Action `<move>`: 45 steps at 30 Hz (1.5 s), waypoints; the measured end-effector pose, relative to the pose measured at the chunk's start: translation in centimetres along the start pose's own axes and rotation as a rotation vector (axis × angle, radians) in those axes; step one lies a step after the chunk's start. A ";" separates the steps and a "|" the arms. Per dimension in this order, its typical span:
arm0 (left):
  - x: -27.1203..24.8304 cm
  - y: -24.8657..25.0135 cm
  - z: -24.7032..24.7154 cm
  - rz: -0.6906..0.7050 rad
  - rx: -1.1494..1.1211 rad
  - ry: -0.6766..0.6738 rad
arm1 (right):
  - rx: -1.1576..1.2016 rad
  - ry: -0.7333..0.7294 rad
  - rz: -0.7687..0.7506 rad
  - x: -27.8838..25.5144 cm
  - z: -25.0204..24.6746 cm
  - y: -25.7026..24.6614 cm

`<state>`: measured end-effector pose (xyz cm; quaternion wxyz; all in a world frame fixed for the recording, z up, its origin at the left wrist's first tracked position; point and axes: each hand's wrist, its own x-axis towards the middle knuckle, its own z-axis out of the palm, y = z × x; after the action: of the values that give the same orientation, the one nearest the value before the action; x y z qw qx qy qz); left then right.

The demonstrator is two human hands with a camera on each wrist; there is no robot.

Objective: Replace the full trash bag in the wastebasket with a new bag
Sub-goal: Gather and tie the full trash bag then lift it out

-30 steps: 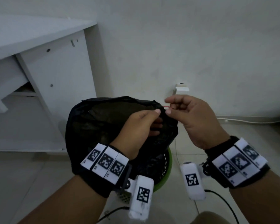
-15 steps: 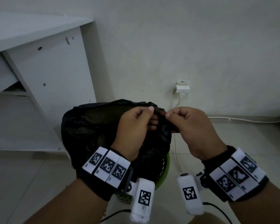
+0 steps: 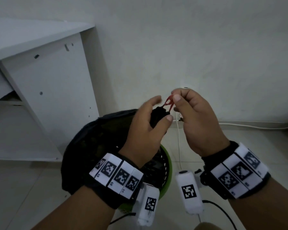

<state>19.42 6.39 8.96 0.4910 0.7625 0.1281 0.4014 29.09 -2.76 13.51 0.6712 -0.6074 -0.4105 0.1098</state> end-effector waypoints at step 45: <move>-4.8 -10.9 -2.1 0.175 1.001 -0.551 | -0.773 -0.542 0.071 -5.6 0.6 12.7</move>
<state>16.93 10.24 -2.17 0.0506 0.9860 0.1063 0.1178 29.56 -2.87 -0.33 0.2601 -0.7759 -0.5607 0.1264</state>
